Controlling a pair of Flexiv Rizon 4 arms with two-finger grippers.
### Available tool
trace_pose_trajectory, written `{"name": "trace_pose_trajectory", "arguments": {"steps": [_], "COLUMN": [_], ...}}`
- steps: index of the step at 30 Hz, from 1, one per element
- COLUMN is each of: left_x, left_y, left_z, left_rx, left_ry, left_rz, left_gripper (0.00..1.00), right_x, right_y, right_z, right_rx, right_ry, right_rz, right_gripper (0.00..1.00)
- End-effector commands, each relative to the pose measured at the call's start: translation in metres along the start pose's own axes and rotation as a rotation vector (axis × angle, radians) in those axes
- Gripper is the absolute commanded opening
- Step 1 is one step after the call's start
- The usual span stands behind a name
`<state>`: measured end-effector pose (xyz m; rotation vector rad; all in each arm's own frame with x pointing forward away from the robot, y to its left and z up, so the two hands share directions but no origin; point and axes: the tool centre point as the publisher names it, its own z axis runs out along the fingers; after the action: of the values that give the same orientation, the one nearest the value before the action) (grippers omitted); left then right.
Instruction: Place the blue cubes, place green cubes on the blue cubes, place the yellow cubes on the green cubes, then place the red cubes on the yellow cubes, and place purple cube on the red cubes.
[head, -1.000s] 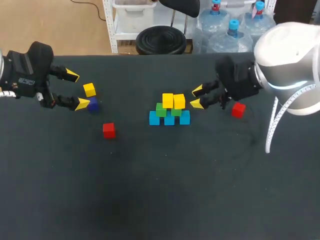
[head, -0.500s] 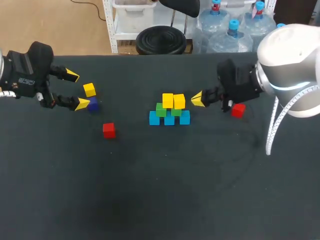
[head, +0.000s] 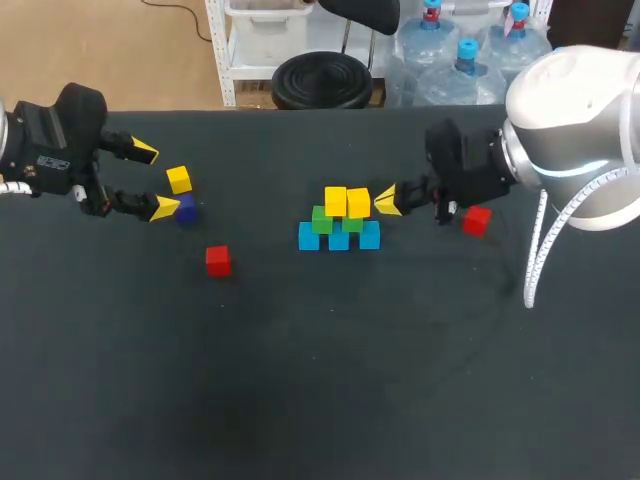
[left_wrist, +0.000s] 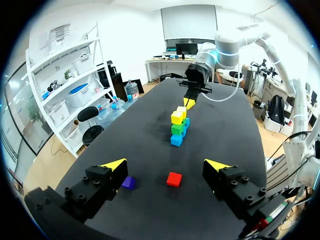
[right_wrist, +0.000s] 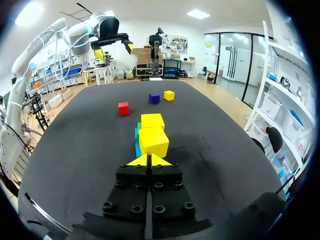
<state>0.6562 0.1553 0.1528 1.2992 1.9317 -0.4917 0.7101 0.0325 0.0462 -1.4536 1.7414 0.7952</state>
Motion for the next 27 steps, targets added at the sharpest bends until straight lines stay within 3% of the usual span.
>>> {"name": "trace_pose_trajectory", "arguments": {"steps": [1, 27], "left_x": [0.0022, 0.0022], "left_y": [-0.0004, -0.0004], "left_z": [-0.0001, -0.0001], "left_rx": [-0.001, -0.001], "left_ry": [-0.010, -0.010], "left_rz": [0.004, 0.004], "left_gripper": [1.00, 1.00], "right_x": [-0.0009, -0.0016], "right_y": [-0.0008, 0.0023], "right_z": [0.0018, 0.0028], "right_rx": [-0.003, -0.004], "right_ry": [-0.001, 0.003], "right_rz": [-0.001, -0.002], "right_gripper": [0.00, 0.00]}}
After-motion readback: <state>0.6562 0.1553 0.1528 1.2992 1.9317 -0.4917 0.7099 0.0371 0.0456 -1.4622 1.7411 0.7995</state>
